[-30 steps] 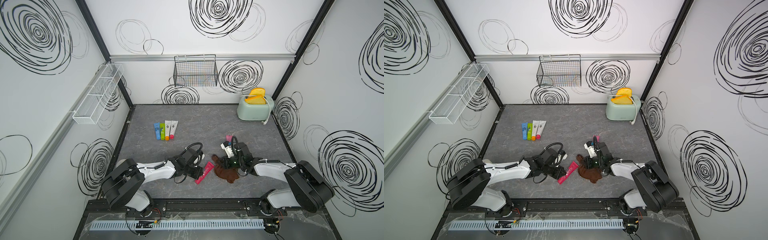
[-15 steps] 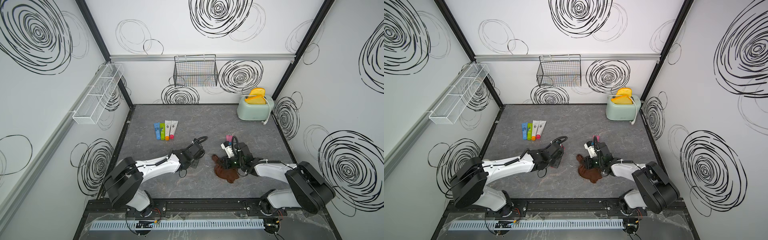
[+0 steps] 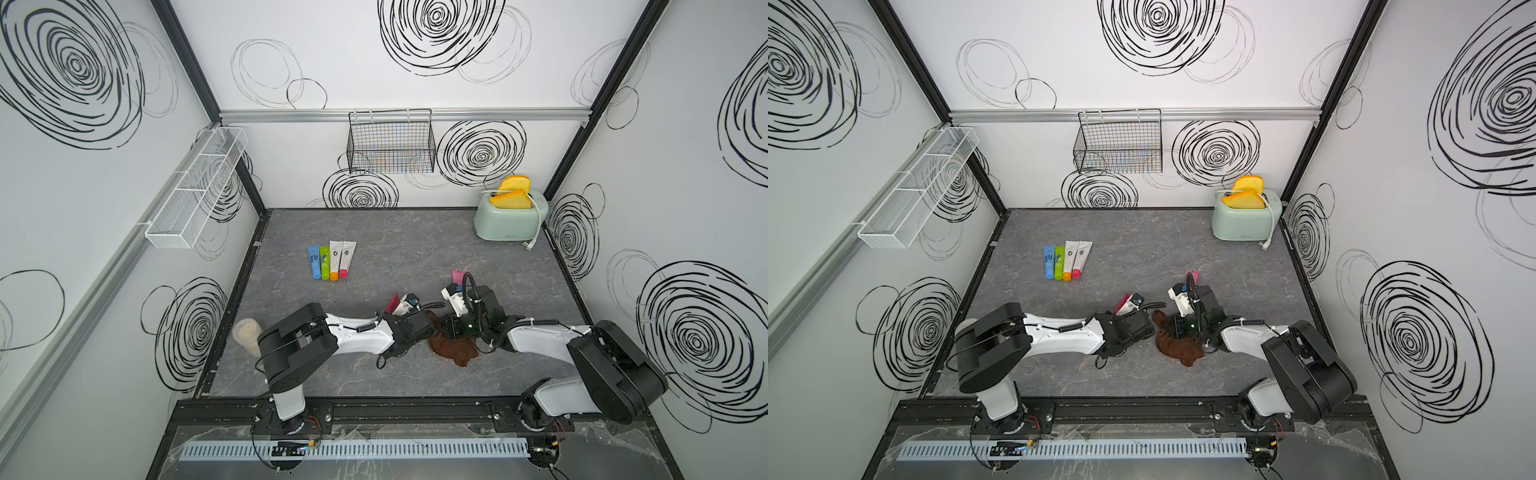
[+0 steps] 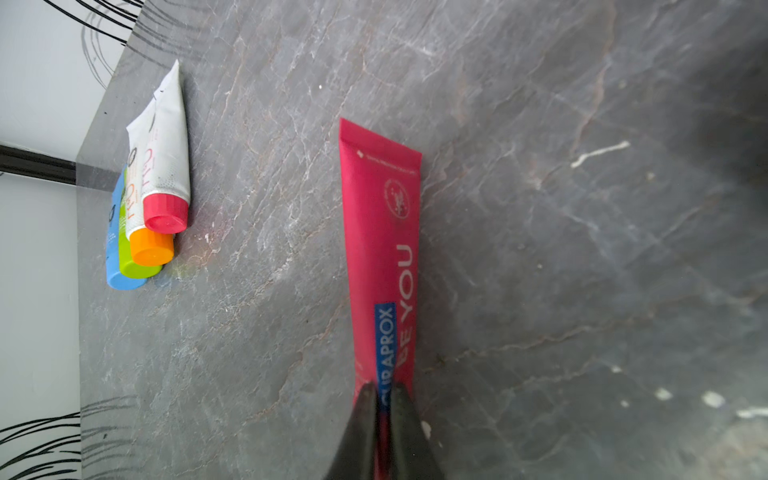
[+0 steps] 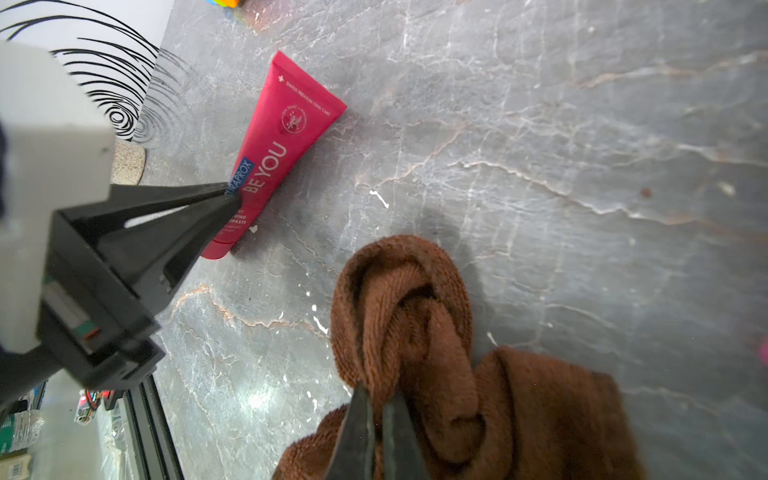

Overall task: Wipe the surface of the toothpaste tube
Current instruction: Adjust the toothpaste at the center of the board.

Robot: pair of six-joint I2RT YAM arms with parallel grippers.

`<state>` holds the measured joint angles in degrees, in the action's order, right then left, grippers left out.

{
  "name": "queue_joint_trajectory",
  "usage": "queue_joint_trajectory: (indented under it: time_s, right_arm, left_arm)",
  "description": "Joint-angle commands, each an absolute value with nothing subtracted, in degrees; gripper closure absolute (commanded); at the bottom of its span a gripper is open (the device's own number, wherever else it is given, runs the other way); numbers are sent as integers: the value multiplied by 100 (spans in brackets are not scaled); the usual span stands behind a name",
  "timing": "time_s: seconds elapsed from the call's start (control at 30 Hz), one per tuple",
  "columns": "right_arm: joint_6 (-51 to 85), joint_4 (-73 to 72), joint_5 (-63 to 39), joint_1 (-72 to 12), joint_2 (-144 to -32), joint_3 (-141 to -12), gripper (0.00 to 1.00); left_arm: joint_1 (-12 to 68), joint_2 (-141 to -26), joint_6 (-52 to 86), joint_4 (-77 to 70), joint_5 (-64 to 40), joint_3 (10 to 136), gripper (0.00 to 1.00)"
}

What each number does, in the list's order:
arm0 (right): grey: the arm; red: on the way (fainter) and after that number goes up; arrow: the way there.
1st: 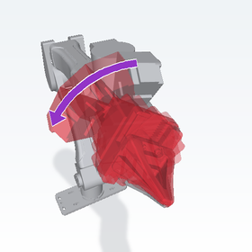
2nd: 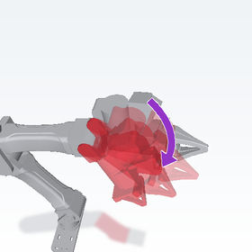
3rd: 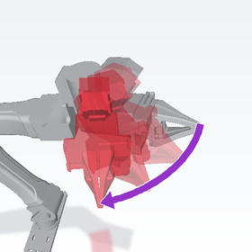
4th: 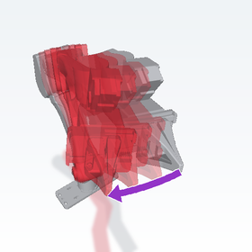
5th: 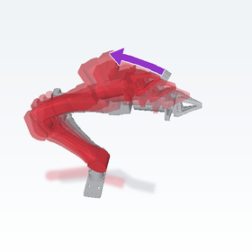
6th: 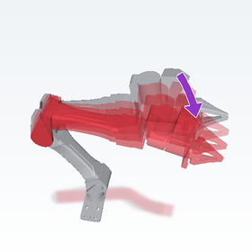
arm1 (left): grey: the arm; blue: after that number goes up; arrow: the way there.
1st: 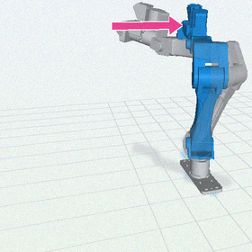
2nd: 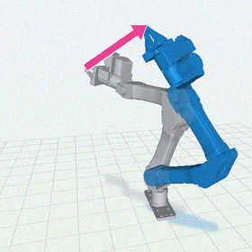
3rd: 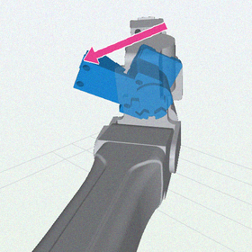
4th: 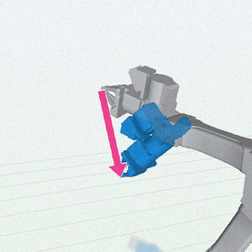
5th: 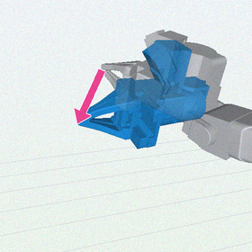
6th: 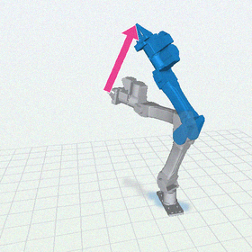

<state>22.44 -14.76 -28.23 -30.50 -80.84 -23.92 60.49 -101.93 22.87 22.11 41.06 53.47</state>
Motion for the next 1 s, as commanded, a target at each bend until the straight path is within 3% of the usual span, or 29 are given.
queue_joint_trajectory:
  time_s: [0.0,0.13,0.4,0.63,0.77,0.97]
  right_arm:
    - [2153,-1368,-2885,-3073,-8195,-2449,100]
    - [2145,-1380,-2883,-3078,-8231,-2457,100]
    - [2128,-1356,-2900,-3106,-8331,-2500,100]
    - [2136,-1365,-2892,-3113,-8347,-2503,100]
    - [2127,-1363,-2900,-3129,-8393,-2522,100]
    - [2127,-1371,-2900,-3124,-8417,-2530,100]
  left_arm:
    - [6249,-10246,2564,2391,4040,5396,74]
    - [6509,-10076,2674,2496,3972,5465,63]
    - [6533,-9215,2670,2529,3998,5273,54]
    - [5396,-7122,2098,622,1852,3428,17]
    - [4659,-6648,2104,-49,776,2614,18]
    - [4682,-6759,2116,-233,483,2450,21]
